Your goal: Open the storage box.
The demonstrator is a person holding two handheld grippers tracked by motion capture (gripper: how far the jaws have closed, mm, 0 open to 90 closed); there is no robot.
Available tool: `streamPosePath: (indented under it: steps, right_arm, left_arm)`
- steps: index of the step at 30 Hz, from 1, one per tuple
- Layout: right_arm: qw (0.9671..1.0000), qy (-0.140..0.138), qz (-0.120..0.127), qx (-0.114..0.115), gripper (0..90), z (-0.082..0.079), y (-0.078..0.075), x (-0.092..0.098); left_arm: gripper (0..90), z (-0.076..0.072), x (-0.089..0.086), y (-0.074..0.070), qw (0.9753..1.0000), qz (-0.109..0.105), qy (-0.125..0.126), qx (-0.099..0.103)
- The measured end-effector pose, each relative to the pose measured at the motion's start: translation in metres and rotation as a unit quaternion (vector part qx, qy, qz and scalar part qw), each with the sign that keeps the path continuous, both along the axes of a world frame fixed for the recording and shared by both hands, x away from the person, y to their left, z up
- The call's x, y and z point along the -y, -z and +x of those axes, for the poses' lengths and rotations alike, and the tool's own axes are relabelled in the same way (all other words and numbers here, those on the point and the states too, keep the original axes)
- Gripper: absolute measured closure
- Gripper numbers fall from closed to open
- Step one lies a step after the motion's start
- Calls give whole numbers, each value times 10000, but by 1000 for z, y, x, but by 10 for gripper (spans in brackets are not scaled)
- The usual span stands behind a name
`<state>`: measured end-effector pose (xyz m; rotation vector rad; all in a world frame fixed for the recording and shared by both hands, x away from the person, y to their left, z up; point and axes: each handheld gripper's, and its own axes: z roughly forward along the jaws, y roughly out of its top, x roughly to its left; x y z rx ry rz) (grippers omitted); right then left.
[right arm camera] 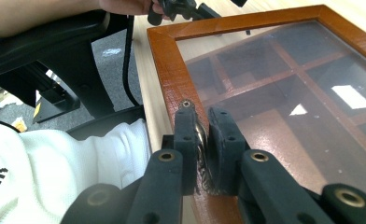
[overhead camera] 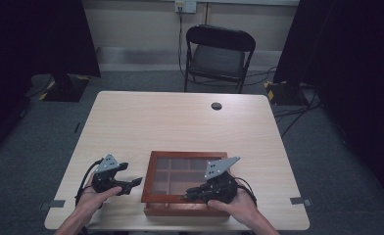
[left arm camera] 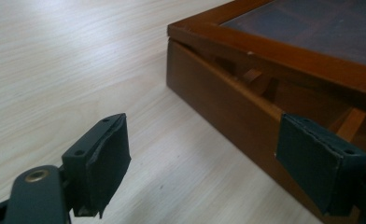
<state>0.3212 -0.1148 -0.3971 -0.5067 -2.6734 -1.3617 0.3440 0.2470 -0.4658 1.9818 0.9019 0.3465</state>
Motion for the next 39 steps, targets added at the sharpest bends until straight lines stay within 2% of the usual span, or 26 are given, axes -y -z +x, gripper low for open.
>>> streamPosePath:
  steps: [9,10,11,15,19,25,29,31,33,35,39]
  right_arm:
    - [9999,46,3,119,826,6,-14,-2]
    - [9999,45,1,119,826,7,-15,-2]
    - [9999,42,-3,116,826,7,-16,-2]
    - [10000,46,-5,74,826,9,-19,-2]
    - [10000,57,8,73,826,10,-20,-3]
    - [9999,107,20,91,825,10,-22,-2]
    - [9999,114,119,52,821,10,-20,1]
    - [9995,186,238,18,775,10,-20,3]
    - [9987,311,398,90,715,9,-22,11]
    - [9984,341,432,93,698,8,-23,14]
    - [9966,591,557,159,597,5,-24,31]
  left_arm:
    - [169,-6,9,-6,9993,-69,316,172]
    - [169,-7,11,-6,9992,-157,330,161]
    - [169,-8,12,-7,9988,-161,410,231]
    - [164,-10,18,-9,9977,-190,572,304]
    - [161,-14,26,-12,9956,-197,817,412]
    - [170,-18,31,-15,9940,-270,848,633]
    - [174,-18,31,-15,9938,-255,852,661]
    - [175,-19,31,-15,9938,-257,864,647]
    - [186,-19,31,-16,9935,-293,875,664]
    - [190,-20,32,-17,9933,-340,873,679]
    - [197,-19,31,-18,9932,-362,869,683]
